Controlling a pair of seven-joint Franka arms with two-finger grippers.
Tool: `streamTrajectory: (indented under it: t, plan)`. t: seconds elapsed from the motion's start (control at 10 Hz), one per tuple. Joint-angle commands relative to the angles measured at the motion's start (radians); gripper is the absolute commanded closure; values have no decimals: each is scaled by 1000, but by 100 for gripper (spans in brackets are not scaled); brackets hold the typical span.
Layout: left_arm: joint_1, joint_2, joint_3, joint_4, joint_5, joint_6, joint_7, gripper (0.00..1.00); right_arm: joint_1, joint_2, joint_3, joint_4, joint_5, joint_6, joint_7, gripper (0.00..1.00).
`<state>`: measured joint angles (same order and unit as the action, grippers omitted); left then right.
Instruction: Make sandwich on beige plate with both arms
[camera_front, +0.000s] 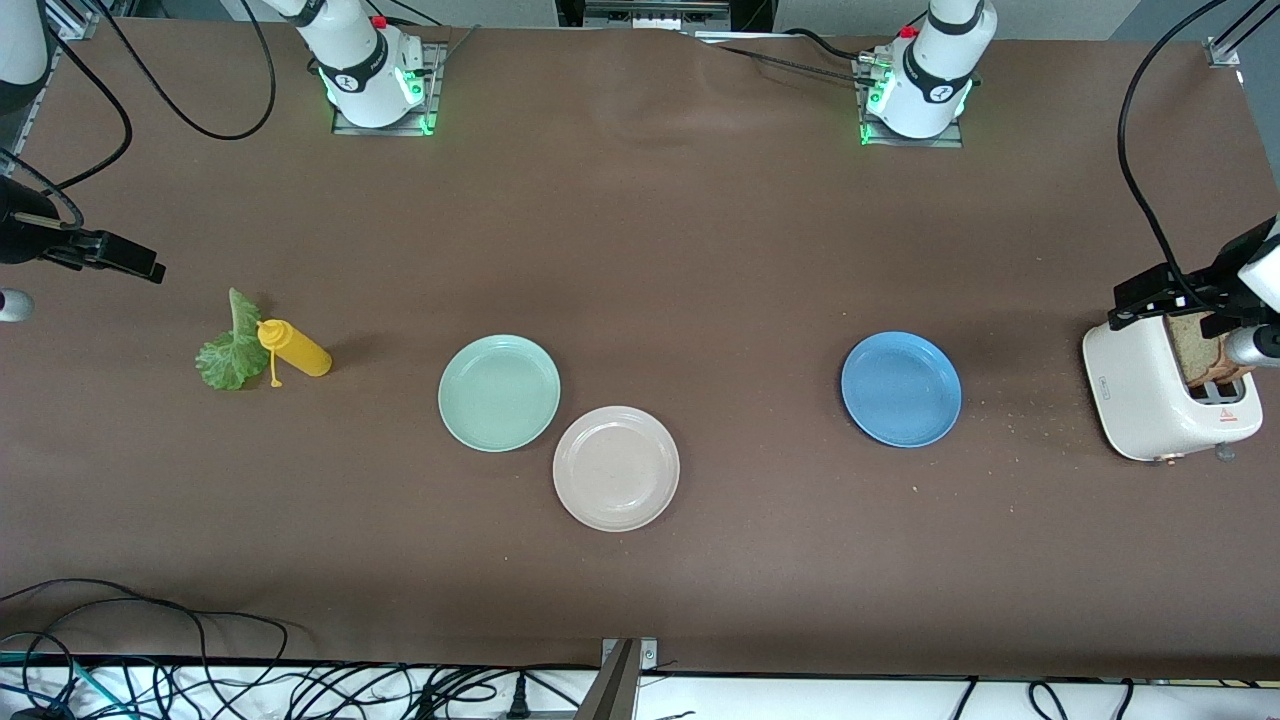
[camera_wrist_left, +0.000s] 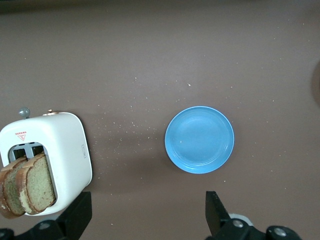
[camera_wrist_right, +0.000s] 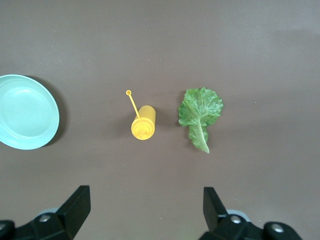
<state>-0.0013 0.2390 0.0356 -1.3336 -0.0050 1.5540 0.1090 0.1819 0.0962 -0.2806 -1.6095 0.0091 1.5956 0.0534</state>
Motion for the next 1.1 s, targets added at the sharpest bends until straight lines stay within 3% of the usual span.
streamTrajectory:
  t: [0.0, 1.0]
  plan:
    - [-5, 6, 0, 17, 14, -19, -6, 0, -2, 0, 0, 10, 19, -14, 3, 0]
    - [-5, 6, -2, 19, 13, -31, -5, 0, 4, 0, 0, 10, 19, -16, 5, 0]
